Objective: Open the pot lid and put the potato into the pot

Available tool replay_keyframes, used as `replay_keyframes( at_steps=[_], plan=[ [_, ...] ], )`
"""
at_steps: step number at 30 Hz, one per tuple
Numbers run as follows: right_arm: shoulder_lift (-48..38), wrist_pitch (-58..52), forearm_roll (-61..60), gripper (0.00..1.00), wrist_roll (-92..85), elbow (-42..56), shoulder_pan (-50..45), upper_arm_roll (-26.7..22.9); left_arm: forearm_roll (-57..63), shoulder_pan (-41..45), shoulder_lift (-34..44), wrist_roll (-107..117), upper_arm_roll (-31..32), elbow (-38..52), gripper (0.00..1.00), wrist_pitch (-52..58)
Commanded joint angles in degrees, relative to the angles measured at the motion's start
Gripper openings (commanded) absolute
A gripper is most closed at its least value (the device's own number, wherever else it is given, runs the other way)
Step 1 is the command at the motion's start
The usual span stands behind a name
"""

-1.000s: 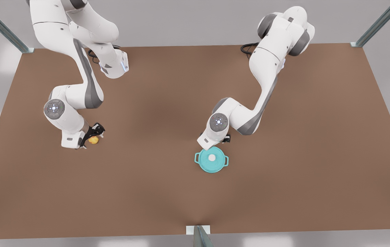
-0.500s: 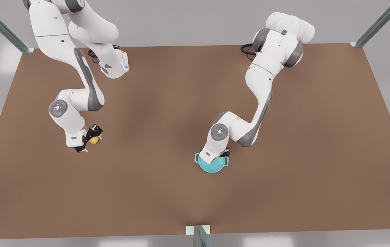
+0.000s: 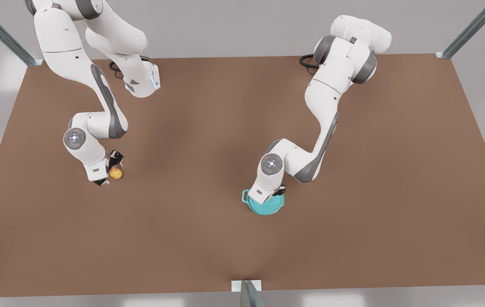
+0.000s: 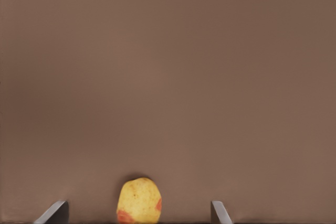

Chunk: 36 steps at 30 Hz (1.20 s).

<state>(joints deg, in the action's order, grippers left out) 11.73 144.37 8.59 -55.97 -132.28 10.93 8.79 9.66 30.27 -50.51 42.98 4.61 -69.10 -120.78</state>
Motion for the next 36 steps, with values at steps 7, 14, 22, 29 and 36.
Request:
replay_keyframes(
  at_steps=[7, 14, 22, 29, 36],
  plan=[
    [3.65, -1.90, 1.96, 1.00, -4.94, 0.27, 0.85, 0.00, -1.31, -15.50, -3.19, -19.86, -5.31, 2.74, 0.28, 0.90],
    [8.04, 3.64, 1.96, 1.00, -4.15, 0.97, 0.76, -0.09, -5.88, -16.30, -3.81, -20.12, -5.31, 2.56, 1.00, 0.28],
    [9.89, 4.78, 4.86, 1.00, -3.36, 2.37, 1.29, -0.53, -18.53, -24.29, 33.80, -46.05, -6.45, -10.88, 1.00, 36.22],
    [9.89, 4.96, 5.47, 1.00, -3.54, 1.50, 1.73, -1.23, -18.89, -26.14, 33.81, -38.76, -5.84, -11.32, 1.00, 36.05],
    [10.59, 5.48, 6.88, 1.00, -3.62, 0.71, 4.01, -1.23, -9.57, -19.72, 30.20, -42.80, -2.58, -4.91, 1.00, 27.09]
  ],
)
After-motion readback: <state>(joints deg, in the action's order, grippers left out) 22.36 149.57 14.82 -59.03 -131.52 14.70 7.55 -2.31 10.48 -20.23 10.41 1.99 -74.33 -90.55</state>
